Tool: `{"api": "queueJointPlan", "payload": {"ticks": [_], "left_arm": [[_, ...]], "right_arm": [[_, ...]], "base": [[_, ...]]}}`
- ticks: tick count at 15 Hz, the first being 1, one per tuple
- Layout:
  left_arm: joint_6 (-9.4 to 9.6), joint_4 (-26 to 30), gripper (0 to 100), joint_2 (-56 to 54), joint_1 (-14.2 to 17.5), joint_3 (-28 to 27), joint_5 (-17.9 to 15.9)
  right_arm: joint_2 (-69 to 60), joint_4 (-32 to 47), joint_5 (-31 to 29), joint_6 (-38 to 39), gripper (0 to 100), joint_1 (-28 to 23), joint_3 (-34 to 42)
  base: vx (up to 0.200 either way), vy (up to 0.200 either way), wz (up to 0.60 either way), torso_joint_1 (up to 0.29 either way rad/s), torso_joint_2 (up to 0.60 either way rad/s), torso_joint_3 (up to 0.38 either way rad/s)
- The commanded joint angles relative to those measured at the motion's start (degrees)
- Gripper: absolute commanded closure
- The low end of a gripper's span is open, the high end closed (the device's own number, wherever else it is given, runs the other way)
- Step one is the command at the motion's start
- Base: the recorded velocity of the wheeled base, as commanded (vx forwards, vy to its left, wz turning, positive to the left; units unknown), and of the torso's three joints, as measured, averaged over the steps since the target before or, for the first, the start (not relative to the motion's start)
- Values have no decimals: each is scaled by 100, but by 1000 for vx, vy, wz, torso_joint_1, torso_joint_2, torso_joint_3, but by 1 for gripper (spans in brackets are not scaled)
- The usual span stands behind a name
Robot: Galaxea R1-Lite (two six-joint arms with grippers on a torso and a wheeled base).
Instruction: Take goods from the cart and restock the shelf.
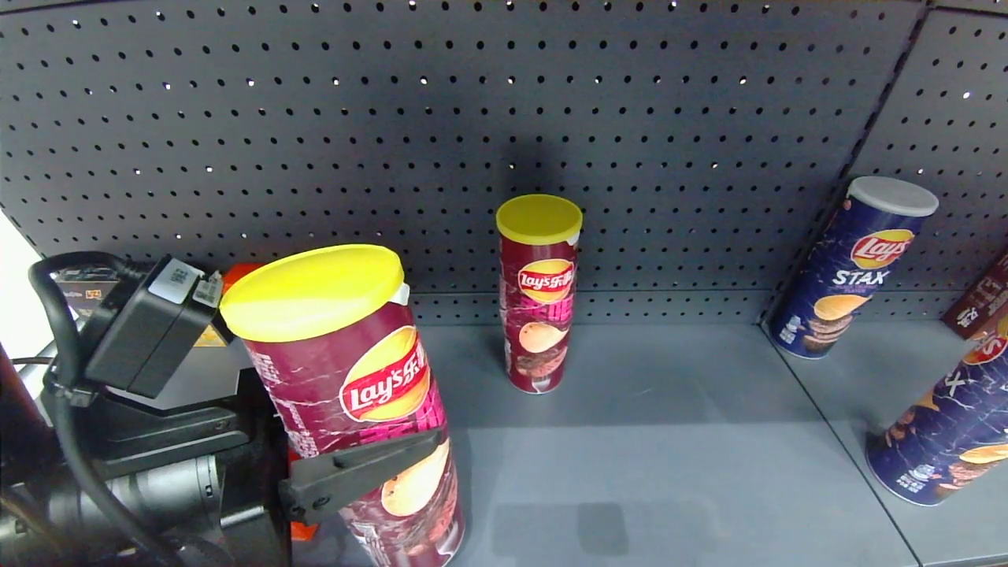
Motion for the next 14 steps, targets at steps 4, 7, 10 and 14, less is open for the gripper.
{"api": "queueJointPlan", "payload": {"ticks": [4,7,10,14], "left_arm": [[-2,-3,100,84,19,-20,1],[-2,6,100,75,54,24,1],[-2,6,100,75,124,15,1],[-11,6,100,84,133,32,10]], "right_arm": [[1413,-20,1421,-514,0,484,-1527],[1896,-20,1948,-540,0,493,-1914],[2669,-64,2502,-918,0,502,-2354],[3531,-283,2589,-1015,0,1056,-2907]], "base": [[0,0,0,0,0,0],[0,0,0,0,0,0],[0,0,0,0,0,0],[0,0,0,0,0,0]]}}
